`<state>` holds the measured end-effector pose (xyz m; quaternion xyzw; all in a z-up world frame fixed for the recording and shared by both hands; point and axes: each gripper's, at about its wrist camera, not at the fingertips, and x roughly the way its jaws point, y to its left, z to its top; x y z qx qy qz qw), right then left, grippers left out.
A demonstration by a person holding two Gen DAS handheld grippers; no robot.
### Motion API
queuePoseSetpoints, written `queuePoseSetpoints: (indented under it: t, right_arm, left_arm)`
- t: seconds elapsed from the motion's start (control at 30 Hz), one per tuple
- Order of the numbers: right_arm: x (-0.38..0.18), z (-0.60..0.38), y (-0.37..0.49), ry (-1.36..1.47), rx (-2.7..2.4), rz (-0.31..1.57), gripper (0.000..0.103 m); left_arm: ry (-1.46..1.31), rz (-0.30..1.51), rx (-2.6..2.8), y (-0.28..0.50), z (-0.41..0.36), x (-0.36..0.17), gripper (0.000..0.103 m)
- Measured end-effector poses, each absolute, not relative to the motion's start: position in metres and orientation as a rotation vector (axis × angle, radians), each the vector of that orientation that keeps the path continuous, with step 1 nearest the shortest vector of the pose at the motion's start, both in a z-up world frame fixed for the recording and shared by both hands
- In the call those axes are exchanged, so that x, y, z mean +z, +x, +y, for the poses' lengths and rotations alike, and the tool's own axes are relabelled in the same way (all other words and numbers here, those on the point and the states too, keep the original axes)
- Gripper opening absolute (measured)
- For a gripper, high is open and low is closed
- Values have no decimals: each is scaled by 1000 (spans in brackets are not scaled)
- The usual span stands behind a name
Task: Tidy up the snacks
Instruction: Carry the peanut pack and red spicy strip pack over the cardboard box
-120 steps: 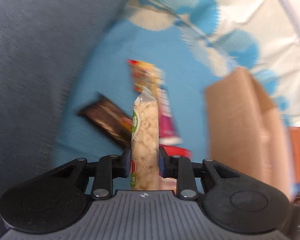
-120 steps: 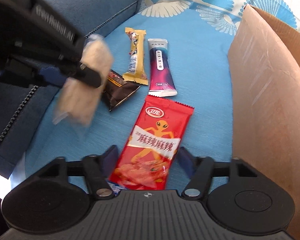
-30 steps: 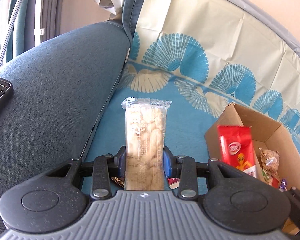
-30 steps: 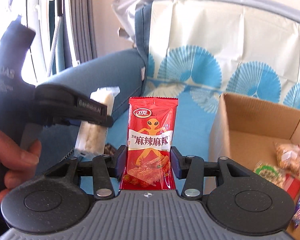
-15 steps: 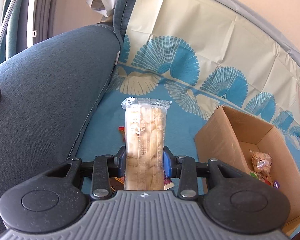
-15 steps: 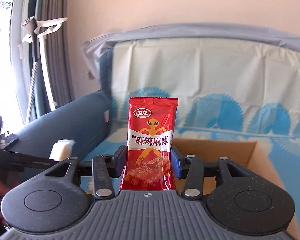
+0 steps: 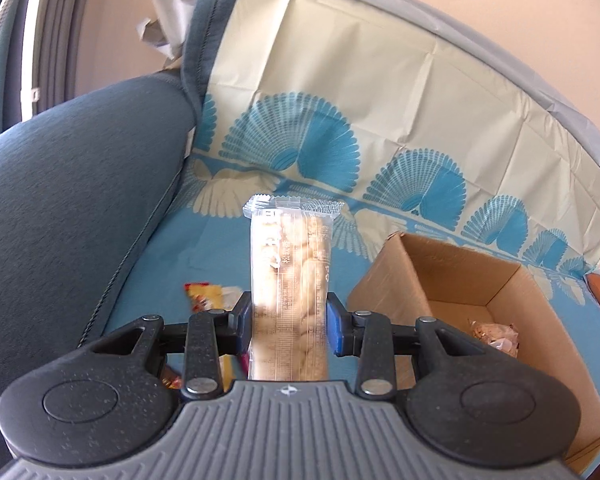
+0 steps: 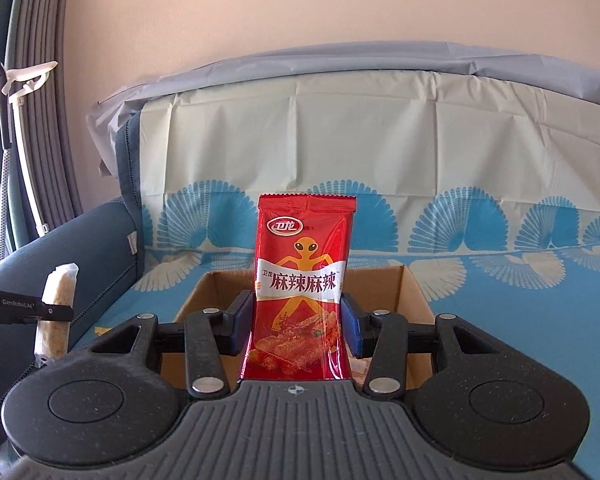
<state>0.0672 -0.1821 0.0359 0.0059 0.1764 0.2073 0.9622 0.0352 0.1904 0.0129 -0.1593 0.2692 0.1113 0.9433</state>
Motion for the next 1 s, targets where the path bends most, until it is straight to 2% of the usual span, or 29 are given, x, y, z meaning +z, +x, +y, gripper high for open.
queuePoseSetpoints:
  t: [0.57, 1.0]
  right_arm:
    - [23, -232, 70, -17, 262, 388, 48]
    - [19, -222, 75, -54, 241, 393, 48]
  left_arm:
    - [-164, 340, -34, 55, 74, 29, 40]
    - [-173, 334, -122, 57, 58, 25, 40]
